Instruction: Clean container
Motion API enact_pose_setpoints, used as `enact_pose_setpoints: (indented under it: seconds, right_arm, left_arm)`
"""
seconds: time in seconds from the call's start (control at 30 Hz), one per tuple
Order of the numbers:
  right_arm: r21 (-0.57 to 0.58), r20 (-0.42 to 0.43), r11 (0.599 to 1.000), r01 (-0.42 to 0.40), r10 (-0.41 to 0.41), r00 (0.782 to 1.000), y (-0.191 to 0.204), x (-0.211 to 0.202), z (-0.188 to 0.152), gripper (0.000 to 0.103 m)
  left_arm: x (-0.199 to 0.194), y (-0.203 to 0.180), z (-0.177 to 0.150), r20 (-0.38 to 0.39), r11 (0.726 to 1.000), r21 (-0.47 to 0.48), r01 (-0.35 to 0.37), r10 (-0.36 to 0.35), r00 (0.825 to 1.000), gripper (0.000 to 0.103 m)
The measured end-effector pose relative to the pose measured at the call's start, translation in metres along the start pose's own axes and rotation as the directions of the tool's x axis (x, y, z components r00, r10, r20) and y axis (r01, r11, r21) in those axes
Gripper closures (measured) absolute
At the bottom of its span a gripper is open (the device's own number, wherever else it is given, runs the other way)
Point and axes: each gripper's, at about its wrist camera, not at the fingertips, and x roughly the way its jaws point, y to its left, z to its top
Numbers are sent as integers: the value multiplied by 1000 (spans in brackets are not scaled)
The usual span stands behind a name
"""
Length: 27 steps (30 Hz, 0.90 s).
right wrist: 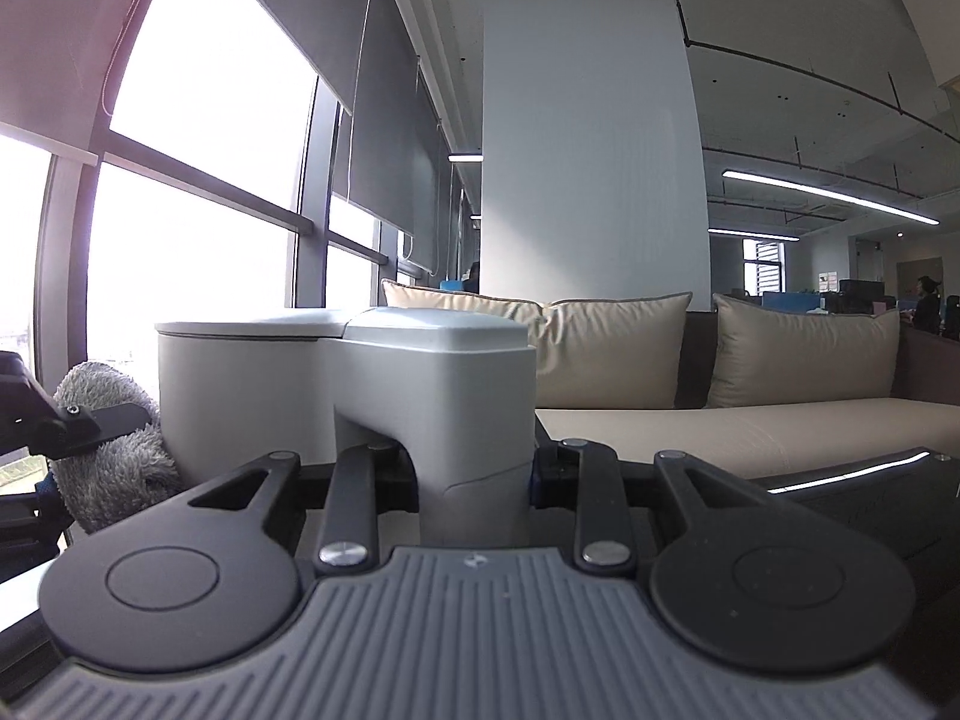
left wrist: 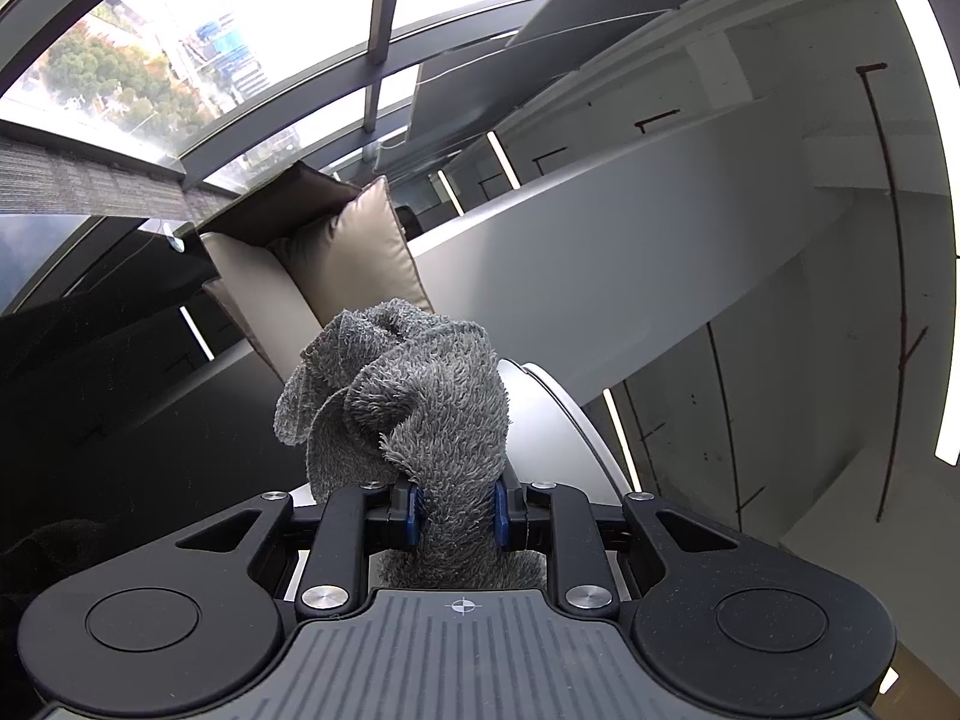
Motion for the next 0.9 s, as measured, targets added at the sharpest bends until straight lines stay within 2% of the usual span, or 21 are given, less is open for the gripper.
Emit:
enact_pose_setpoints:
  seconds: [0.2, 0.43, 0.9]
  right_arm:
    - [7, 3, 995, -98, 98, 995, -10, -3, 2, 73]
    - [29, 0, 978, -207, 207, 978, -22, -7, 7, 73]
    - [31, 5, 945, -327, 327, 945, -35, -7, 14, 73]
  left_arm:
    - [-3, 1, 5, 17, 1000, -21, -2, 2, 1000, 83]
    - [-5, 2, 11, 37, 999, -54, 4, -2, 999, 82]
    - [-6, 9, 20, 62, 995, -100, 15, -9, 998, 82]
